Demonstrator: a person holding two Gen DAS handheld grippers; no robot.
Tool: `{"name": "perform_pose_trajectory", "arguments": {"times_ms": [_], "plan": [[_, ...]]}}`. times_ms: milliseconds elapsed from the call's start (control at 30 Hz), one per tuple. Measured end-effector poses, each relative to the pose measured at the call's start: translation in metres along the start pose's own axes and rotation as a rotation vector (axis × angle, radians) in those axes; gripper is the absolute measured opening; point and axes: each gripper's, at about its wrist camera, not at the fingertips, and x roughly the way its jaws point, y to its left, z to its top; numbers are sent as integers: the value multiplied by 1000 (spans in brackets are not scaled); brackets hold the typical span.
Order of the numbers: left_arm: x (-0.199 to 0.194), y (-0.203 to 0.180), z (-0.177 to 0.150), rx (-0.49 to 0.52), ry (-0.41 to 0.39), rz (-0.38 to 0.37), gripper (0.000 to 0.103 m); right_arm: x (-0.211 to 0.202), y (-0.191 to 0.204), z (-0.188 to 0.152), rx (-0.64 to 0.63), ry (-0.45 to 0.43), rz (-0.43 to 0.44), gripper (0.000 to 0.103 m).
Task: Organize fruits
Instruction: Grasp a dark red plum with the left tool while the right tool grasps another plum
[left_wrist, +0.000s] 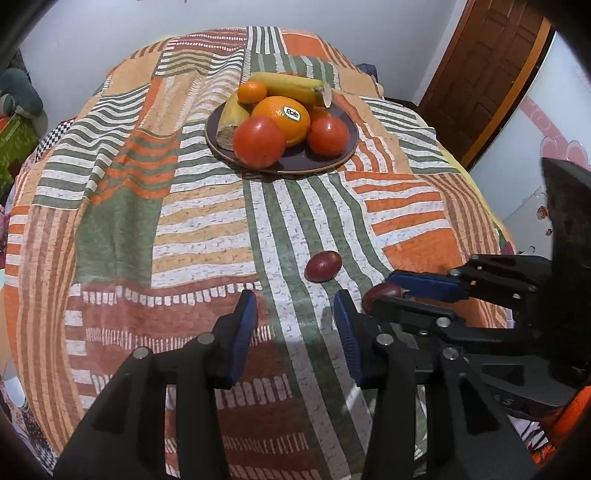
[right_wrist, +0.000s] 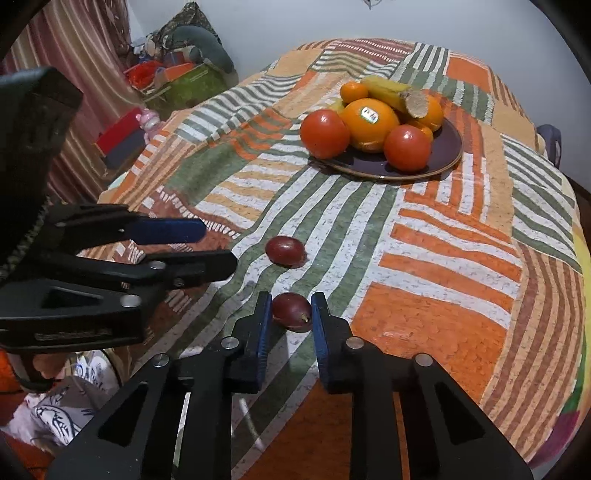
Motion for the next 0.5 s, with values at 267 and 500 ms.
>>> {"name": "perform_pose_trajectory", "arguments": {"times_ms": [267, 500], "plan": [[15, -14, 12, 34, 5, -20, 44, -28, -26, 9, 52, -78, -51, 20], [35, -22, 18, 53, 22, -8, 33, -42, -56, 14, 105, -110, -118, 20]]}}
